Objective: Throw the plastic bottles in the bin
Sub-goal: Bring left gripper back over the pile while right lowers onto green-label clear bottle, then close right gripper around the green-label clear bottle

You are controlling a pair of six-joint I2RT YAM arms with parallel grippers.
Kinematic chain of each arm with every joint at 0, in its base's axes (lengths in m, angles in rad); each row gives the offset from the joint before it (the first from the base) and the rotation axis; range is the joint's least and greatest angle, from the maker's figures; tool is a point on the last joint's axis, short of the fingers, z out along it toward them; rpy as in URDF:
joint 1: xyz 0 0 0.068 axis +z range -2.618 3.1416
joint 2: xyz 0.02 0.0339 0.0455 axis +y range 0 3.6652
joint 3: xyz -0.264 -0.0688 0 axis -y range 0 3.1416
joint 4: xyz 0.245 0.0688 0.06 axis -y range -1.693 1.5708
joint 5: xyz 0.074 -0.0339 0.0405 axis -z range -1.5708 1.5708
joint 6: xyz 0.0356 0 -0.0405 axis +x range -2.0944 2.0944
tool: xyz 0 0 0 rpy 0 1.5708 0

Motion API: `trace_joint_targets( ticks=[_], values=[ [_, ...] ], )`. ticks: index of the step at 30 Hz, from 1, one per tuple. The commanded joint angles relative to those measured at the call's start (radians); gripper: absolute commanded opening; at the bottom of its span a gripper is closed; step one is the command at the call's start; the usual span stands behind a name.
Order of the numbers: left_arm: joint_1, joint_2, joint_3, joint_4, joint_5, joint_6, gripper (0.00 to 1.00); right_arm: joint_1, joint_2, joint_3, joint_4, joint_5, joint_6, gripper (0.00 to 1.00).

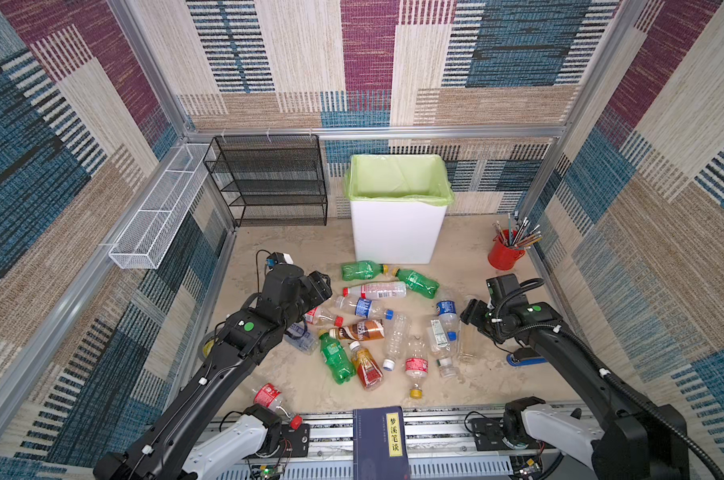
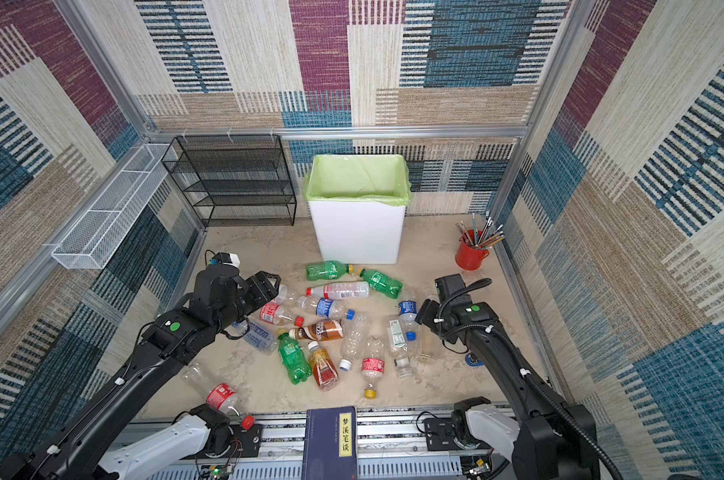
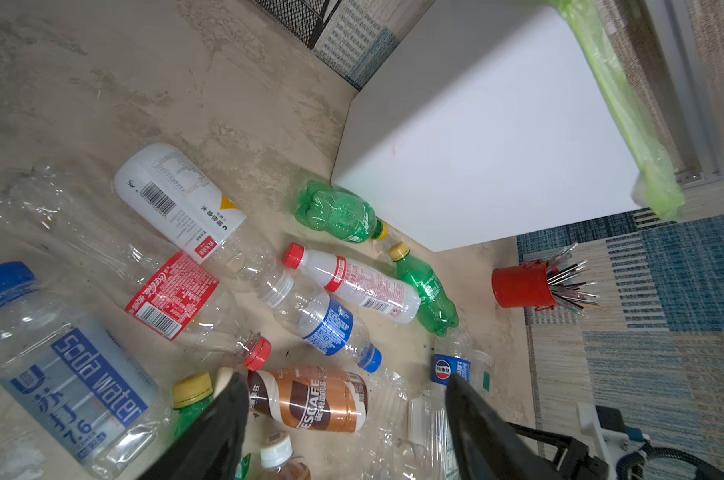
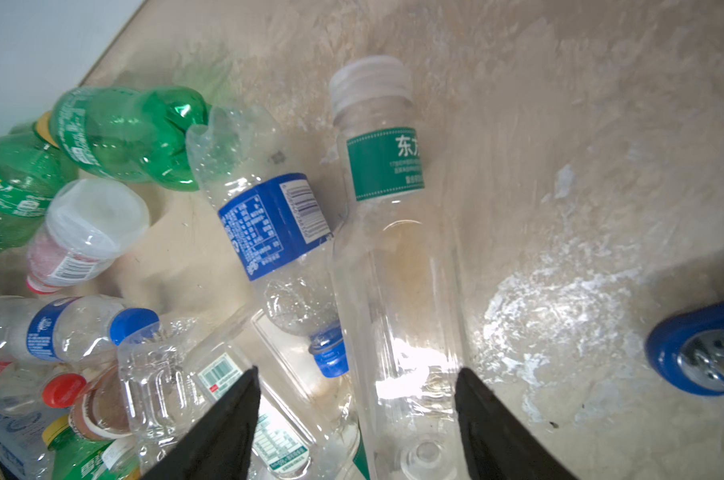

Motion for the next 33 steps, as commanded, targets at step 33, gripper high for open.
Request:
trace_joint_targets(
  ticks=[33],
  values=[
    [0.001, 0.034, 0.010, -0.002, 0.053, 0.006, 0.74, 0.001, 0.107, -0.030, 0.047, 0.055, -0.100, 0.50]
  ],
)
